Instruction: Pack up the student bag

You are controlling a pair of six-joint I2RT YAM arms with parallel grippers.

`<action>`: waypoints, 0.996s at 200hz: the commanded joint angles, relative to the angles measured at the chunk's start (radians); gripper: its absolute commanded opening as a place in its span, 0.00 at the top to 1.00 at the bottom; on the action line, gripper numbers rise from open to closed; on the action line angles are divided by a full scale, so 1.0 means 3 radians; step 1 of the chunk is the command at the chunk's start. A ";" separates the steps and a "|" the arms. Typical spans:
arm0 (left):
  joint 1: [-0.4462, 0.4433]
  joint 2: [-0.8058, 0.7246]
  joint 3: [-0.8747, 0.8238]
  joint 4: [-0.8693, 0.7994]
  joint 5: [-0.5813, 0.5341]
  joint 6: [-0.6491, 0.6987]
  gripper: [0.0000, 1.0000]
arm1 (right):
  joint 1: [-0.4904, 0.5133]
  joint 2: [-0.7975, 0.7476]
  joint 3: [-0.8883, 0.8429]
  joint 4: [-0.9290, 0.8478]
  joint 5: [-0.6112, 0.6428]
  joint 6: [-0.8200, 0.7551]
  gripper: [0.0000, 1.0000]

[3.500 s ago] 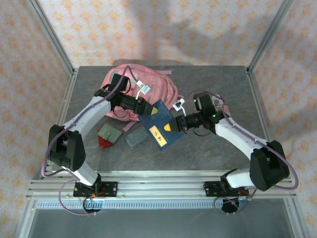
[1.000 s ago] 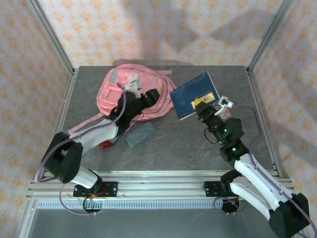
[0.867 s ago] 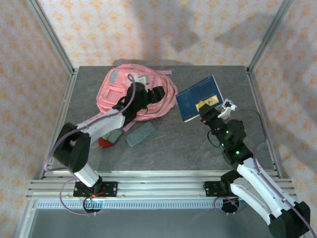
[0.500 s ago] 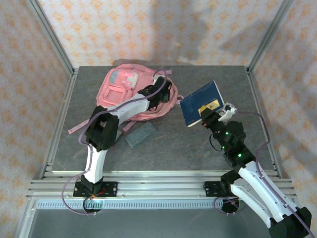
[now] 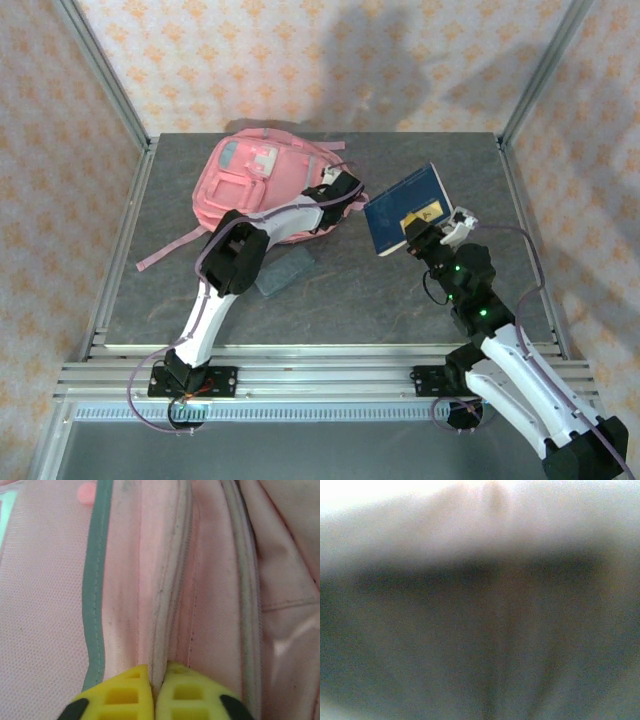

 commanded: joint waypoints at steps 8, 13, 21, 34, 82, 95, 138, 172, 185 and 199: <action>0.0025 -0.0017 -0.0043 -0.0092 -0.0033 0.0203 1.00 | -0.0020 0.0047 0.0039 0.0097 0.0034 0.0045 1.00; 0.0025 -0.0082 -0.0086 -0.0035 -0.0003 0.0234 1.00 | -0.0020 0.0072 0.0061 0.0056 0.0049 0.0056 1.00; 0.0021 -0.0191 -0.0115 0.0007 0.0085 0.0289 1.00 | -0.0030 0.0124 0.0106 -0.0019 0.0070 0.0065 1.00; 0.0020 -0.0362 -0.0093 0.0027 0.0138 0.0375 1.00 | -0.0065 0.0245 0.0189 -0.0124 0.0019 0.0068 1.00; 0.0020 -0.1005 0.0037 -0.0007 0.0382 0.0735 1.00 | -0.0576 0.0898 0.0439 -0.0077 -0.1030 0.0298 1.00; 0.0020 -0.1180 0.0061 -0.0002 0.0377 0.0794 1.00 | -0.0654 0.1044 0.0500 0.0033 -0.1207 0.0307 1.00; 0.0030 -0.1683 0.0064 0.0096 0.0135 0.1116 1.00 | -0.0737 0.1732 0.0984 0.0135 -0.1755 0.0330 1.00; 0.0051 -0.2007 -0.0272 0.0492 0.0077 0.1345 1.00 | -0.0728 0.2483 0.1299 0.0617 -0.2293 0.0645 1.00; 0.0051 -0.2065 -0.0354 0.0576 0.0052 0.1345 1.00 | -0.0697 0.2800 0.1468 0.0835 -0.2540 0.0806 1.00; 0.0051 -0.2125 -0.0426 0.0670 0.0033 0.1326 1.00 | -0.0602 0.3171 0.1699 0.0953 -0.2710 0.0923 1.00</action>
